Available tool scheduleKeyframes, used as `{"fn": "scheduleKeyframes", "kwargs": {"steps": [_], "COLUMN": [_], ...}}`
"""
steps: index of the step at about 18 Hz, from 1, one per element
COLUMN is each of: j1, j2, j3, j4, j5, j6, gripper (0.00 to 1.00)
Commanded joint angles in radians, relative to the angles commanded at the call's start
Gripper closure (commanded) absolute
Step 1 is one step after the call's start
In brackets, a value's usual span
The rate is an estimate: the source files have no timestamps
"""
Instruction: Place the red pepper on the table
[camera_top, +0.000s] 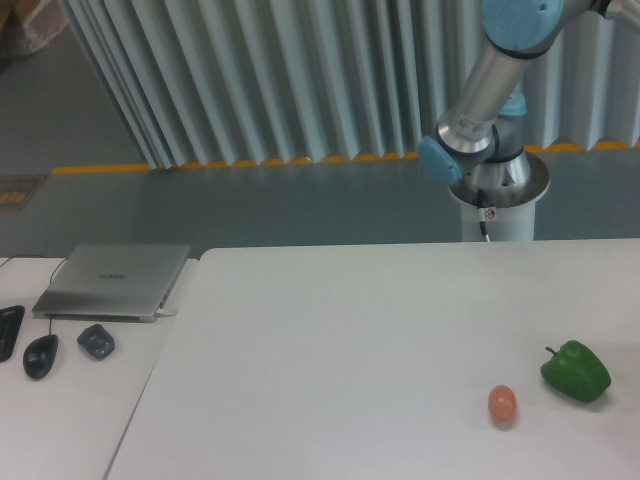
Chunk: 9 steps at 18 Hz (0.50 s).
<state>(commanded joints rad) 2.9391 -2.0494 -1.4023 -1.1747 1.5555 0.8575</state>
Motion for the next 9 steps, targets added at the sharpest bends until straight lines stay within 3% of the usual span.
{"fn": "scheduleKeyframes", "kwargs": {"steps": [3,5,9], "j1": [-0.003,-0.005,-0.049], "j2": [0.020,0.046,0.110], "j3": [0.037,0.064,0.056], "j4": [-0.063,-0.142,-0.222], "j5": [-0.017,-0.072,-0.078], "j6": [0.002,0.003,0.104], "gripper": [0.68,0.68,0.68]}}
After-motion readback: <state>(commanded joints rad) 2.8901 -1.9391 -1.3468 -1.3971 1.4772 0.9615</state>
